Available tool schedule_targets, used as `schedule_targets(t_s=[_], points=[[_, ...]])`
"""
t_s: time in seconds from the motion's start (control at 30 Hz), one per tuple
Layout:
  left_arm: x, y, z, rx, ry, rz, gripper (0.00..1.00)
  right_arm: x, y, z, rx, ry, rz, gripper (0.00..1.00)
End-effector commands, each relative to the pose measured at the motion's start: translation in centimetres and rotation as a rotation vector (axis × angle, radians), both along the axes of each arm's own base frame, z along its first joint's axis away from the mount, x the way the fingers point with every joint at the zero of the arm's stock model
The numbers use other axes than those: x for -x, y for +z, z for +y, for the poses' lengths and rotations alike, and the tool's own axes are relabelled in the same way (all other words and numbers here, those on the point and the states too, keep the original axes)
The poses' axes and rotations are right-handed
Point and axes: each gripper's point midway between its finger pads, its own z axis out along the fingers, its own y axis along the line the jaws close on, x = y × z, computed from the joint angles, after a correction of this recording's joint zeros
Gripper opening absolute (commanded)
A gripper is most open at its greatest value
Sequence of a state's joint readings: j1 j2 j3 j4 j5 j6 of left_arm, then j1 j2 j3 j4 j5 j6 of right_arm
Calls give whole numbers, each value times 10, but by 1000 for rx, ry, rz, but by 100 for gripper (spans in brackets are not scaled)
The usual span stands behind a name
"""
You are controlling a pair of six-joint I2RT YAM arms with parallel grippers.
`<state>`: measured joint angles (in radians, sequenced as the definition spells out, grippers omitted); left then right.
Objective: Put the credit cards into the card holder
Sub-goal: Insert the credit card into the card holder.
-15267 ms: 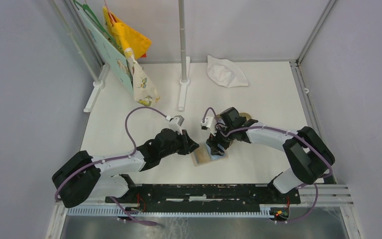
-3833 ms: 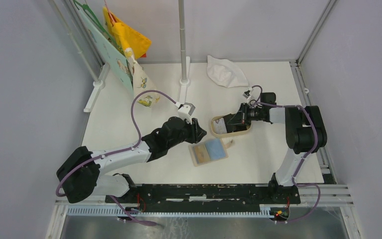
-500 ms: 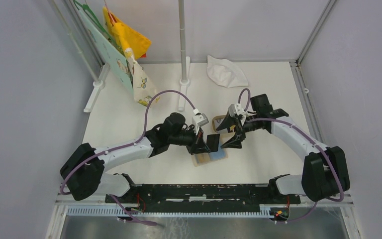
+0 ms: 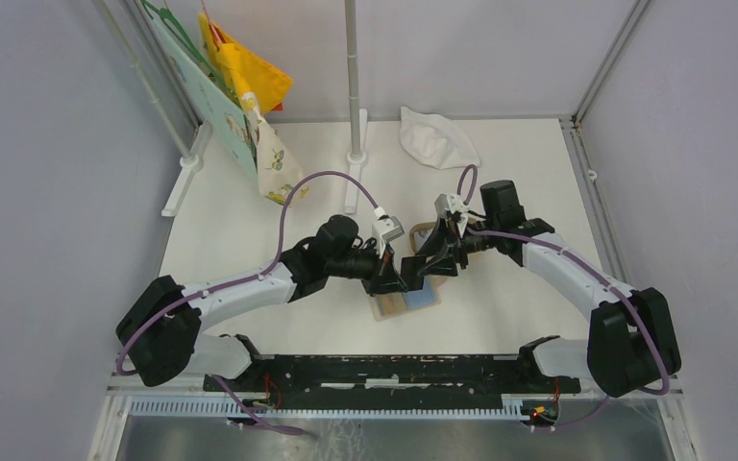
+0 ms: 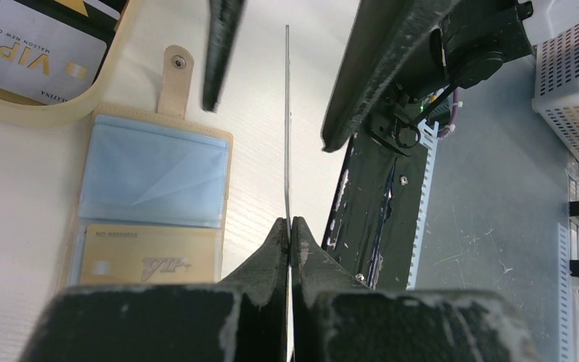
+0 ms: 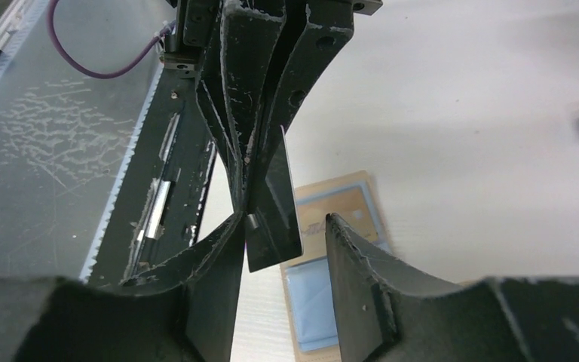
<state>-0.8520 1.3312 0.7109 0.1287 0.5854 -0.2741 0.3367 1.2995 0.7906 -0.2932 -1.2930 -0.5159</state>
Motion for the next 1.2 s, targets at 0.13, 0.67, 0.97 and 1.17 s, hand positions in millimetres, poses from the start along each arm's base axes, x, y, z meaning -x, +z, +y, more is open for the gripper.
schedule_targets(t_s=[0.13, 0.67, 0.97, 1.17], points=[[-9, 22, -9, 58, -22, -85, 2, -7, 21, 6, -24, 6, -40, 43], [-10, 22, -3, 56, 11, -102, 2, -10, 18, 5, -11, -6, -11, 38], [-12, 27, 0, 69, 36, -119, 2, -9, 17, 6, -17, 3, 14, 37], [-12, 25, -1, 66, 35, -114, 2, -7, 21, 6, -40, 16, 32, 28]])
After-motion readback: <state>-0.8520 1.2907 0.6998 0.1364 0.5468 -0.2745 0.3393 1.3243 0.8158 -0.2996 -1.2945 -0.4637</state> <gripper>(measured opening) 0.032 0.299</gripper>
